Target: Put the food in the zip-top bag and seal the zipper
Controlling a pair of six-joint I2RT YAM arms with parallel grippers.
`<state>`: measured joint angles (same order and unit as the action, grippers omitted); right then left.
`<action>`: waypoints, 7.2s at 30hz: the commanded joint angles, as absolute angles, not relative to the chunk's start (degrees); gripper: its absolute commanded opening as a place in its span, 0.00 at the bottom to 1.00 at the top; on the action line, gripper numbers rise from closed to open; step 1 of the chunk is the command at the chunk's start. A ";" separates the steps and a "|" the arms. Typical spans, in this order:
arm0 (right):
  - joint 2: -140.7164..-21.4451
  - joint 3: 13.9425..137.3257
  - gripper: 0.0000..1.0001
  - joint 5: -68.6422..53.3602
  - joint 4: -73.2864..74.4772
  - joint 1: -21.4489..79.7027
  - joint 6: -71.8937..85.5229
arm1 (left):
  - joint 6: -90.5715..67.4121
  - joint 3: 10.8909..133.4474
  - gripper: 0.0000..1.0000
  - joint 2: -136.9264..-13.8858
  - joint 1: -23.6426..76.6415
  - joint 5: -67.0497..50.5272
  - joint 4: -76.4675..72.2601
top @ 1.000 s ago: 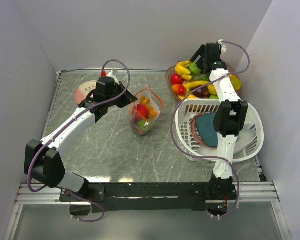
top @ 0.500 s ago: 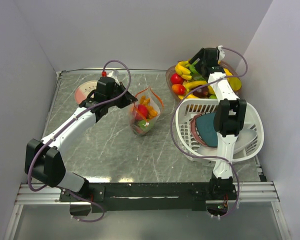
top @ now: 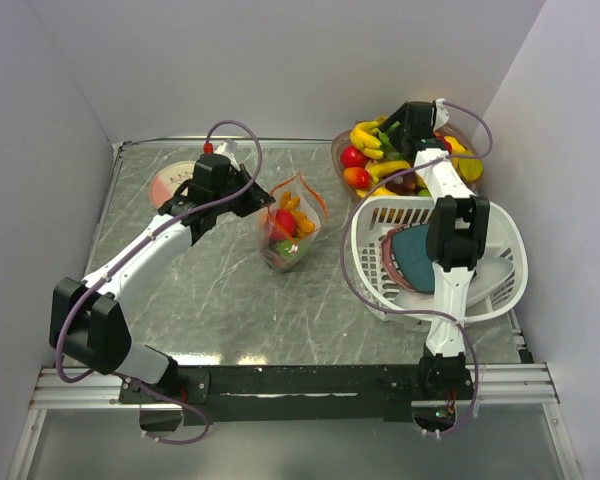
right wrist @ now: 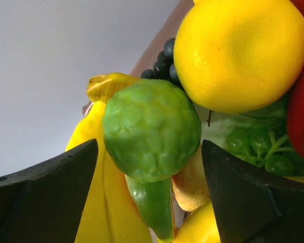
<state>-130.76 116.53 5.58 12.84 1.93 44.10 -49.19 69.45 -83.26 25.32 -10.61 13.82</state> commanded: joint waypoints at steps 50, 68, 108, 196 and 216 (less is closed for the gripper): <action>-81.49 81.57 0.34 13.62 15.37 18.61 35.08 | -47.11 72.60 0.01 -82.18 24.70 -9.14 13.45; -86.73 82.87 0.45 1.68 27.77 38.93 27.25 | -46.05 72.60 0.01 -82.18 24.52 -9.32 13.54; -98.96 96.32 0.95 24.09 29.09 5.37 29.79 | -46.76 68.64 0.01 -79.45 24.52 -10.63 12.74; -102.66 99.75 0.29 25.40 28.04 -2.29 29.00 | -47.37 66.97 0.01 -80.95 23.99 -12.13 10.90; -97.12 100.37 0.24 28.22 28.48 -0.44 28.48 | -48.25 68.11 0.01 -82.00 23.99 -12.92 10.72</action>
